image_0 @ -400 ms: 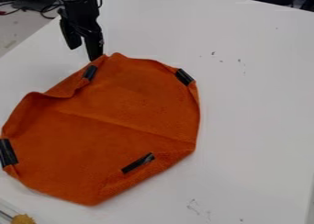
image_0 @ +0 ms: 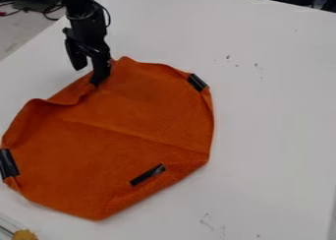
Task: Unholding the cloth in top left
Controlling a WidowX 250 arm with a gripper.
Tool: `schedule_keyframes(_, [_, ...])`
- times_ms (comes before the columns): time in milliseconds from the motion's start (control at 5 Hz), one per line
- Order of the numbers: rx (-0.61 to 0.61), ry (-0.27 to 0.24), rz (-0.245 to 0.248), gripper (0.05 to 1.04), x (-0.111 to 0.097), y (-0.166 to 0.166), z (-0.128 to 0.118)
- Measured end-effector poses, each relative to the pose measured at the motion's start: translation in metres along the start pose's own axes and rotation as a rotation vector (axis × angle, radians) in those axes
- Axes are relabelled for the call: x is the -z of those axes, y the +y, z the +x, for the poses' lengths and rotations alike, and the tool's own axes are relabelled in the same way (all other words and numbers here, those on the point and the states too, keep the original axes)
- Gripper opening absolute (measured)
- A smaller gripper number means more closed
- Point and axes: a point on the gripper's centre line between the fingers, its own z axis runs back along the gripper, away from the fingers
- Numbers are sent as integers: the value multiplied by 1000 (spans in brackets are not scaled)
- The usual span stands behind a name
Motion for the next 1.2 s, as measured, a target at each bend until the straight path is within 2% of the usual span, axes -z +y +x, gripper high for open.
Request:
schedule_keyframes(200, [19, -7, 29, 1000, -9, -14, 11])
schedule_keyframes(400, [13, -4, 60, 1000, -18, -23, 13])
schedule_keyframes(800, [-26, 9, 47, 999, -12, -32, -3])
schedule_keyframes(1000, [-61, 5, 25, 999, -6, -27, -13])
schedule_keyframes(1200, [-52, 4, 24, 999, -7, -25, -14])
